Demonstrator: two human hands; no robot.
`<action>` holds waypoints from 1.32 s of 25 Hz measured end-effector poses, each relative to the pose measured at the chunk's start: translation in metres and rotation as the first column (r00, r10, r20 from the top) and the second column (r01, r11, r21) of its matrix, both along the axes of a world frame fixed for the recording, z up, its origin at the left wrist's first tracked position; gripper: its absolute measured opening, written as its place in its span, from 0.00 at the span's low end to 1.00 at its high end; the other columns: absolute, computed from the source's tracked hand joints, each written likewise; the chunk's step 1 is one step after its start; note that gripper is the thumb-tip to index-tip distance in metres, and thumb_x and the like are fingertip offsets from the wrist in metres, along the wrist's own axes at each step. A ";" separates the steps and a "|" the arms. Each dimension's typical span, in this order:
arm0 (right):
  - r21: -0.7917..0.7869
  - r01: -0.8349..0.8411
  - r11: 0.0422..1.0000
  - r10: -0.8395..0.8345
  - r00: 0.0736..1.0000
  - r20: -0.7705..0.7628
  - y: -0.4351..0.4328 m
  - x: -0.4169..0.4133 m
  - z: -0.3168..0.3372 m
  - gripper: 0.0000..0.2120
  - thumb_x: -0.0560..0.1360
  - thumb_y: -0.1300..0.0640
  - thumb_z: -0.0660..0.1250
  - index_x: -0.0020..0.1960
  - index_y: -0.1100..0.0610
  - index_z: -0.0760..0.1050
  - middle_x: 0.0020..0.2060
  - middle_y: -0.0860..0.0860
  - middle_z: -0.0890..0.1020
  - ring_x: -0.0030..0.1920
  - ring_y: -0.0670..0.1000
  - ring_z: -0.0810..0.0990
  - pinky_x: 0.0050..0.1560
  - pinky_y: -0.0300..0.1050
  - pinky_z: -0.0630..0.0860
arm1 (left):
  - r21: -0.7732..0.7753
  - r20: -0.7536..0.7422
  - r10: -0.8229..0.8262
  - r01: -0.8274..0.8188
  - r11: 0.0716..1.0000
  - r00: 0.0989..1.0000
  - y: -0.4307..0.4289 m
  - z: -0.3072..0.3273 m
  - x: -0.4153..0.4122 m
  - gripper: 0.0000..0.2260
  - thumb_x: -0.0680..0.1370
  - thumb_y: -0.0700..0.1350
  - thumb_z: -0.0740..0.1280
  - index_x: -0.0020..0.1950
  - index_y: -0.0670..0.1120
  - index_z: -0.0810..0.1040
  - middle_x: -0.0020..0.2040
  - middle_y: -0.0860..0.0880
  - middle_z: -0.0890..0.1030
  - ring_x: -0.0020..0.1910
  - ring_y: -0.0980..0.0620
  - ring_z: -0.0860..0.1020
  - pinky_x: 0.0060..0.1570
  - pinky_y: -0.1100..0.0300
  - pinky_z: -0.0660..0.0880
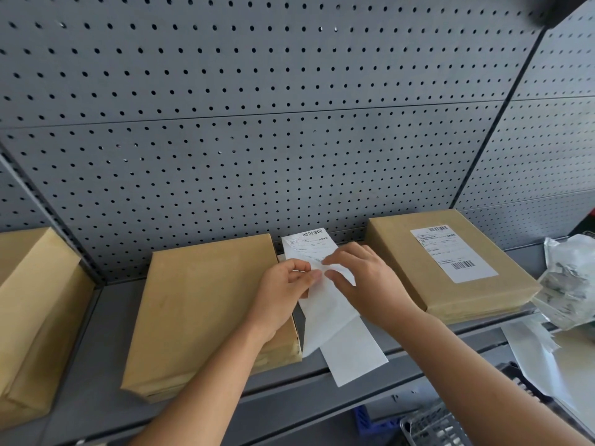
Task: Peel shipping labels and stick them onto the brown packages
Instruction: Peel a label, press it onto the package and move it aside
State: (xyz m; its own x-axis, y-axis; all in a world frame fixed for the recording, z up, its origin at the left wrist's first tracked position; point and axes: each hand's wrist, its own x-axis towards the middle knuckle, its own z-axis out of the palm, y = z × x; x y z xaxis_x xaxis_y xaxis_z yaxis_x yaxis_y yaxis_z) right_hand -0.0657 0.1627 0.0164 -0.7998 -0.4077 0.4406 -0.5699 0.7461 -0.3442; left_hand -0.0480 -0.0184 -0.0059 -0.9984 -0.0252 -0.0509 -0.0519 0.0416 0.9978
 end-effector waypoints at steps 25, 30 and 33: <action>-0.026 -0.008 1.000 0.009 0.999 0.034 -0.001 0.002 0.000 0.05 0.79 0.51 0.66 0.51 0.49 0.80 0.46 0.42 0.82 0.46 0.45 0.80 0.40 0.43 0.77 | -0.051 -0.090 -0.072 0.067 0.996 0.993 0.000 0.000 0.009 0.05 0.81 0.40 0.69 0.51 0.44 0.85 0.47 0.44 0.88 0.43 0.55 0.83 0.44 0.63 0.80; -0.021 -0.025 0.999 0.026 1.000 0.011 0.000 0.000 0.000 0.05 0.77 0.49 0.69 0.50 0.48 0.81 0.45 0.40 0.83 0.46 0.45 0.80 0.40 0.42 0.77 | -0.039 -0.088 -0.102 0.099 0.994 0.991 0.000 0.001 0.010 0.07 0.81 0.40 0.70 0.49 0.49 0.86 0.46 0.50 0.89 0.44 0.58 0.83 0.47 0.62 0.81; 0.028 -0.006 1.000 0.008 0.997 -0.079 -0.002 -0.001 0.001 0.02 0.77 0.52 0.70 0.47 0.49 0.82 0.41 0.42 0.83 0.41 0.49 0.80 0.35 0.40 0.72 | -0.044 -0.088 -0.097 0.093 0.995 0.991 0.000 0.001 0.010 0.08 0.81 0.39 0.70 0.48 0.51 0.86 0.44 0.53 0.88 0.42 0.59 0.83 0.47 0.63 0.80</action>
